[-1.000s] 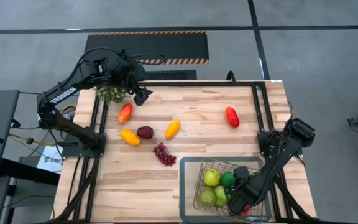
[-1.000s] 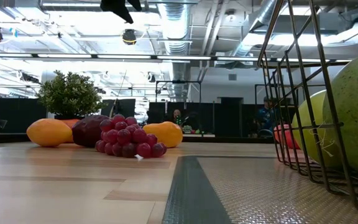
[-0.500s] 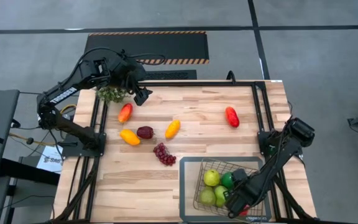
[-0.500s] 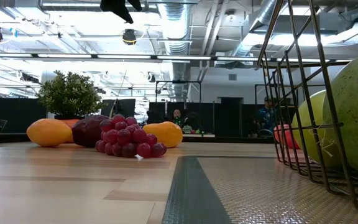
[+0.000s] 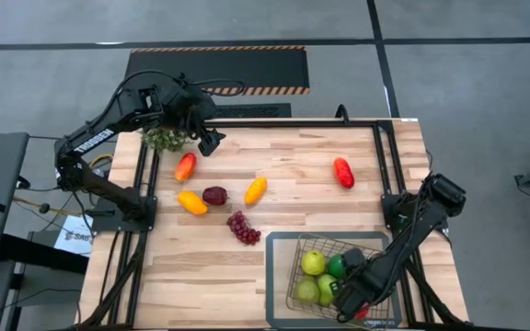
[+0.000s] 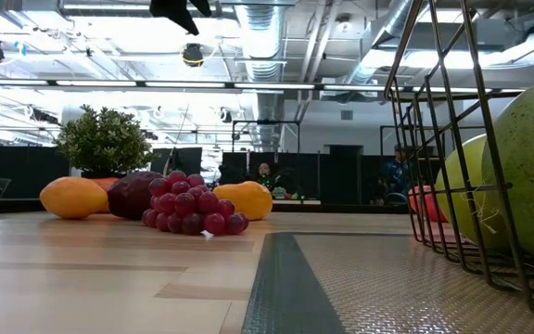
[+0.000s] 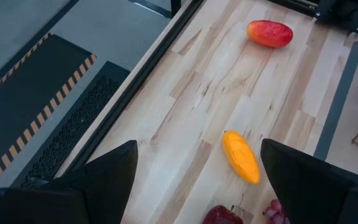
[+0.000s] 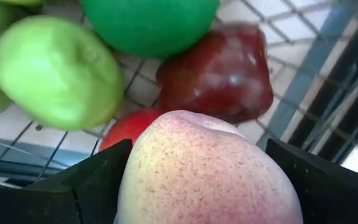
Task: Build produce basket
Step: Put the pink peach into the wire basket, then put the right orange mango into the wire basket
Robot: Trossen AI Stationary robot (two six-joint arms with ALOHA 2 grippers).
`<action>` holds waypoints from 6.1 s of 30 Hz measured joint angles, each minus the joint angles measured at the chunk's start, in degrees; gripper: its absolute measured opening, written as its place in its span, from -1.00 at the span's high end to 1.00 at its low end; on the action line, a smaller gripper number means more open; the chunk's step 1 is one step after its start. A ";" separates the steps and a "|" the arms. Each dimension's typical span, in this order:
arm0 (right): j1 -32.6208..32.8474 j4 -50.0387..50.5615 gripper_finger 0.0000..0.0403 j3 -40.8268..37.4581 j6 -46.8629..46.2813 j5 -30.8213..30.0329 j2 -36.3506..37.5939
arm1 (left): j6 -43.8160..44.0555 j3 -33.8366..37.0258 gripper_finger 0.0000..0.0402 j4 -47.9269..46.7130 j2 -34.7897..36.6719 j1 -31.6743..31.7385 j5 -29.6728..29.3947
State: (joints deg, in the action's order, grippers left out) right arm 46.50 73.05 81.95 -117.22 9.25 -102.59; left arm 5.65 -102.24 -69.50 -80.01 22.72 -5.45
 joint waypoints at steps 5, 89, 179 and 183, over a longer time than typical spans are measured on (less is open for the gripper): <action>1.75 2.83 -0.92 0.00 1.24 -10.56 0.00 | -0.16 0.00 -0.63 -0.02 0.00 0.00 0.00; -3.53 5.05 -0.89 0.22 26.87 1.03 0.07 | 5.38 0.02 -0.63 2.75 -0.76 -0.09 0.04; -68.27 -17.46 -0.93 -33.05 79.04 -20.23 30.57 | 10.11 0.02 -0.63 2.84 -0.52 -0.96 7.69; -71.87 -21.00 -0.93 -34.71 82.05 -20.10 27.28 | 10.12 0.02 -0.63 2.87 -0.55 -0.96 7.20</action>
State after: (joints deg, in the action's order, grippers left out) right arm -25.37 52.05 47.24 -35.17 -10.85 -75.31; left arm 15.77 -102.21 -66.63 -80.55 21.76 1.74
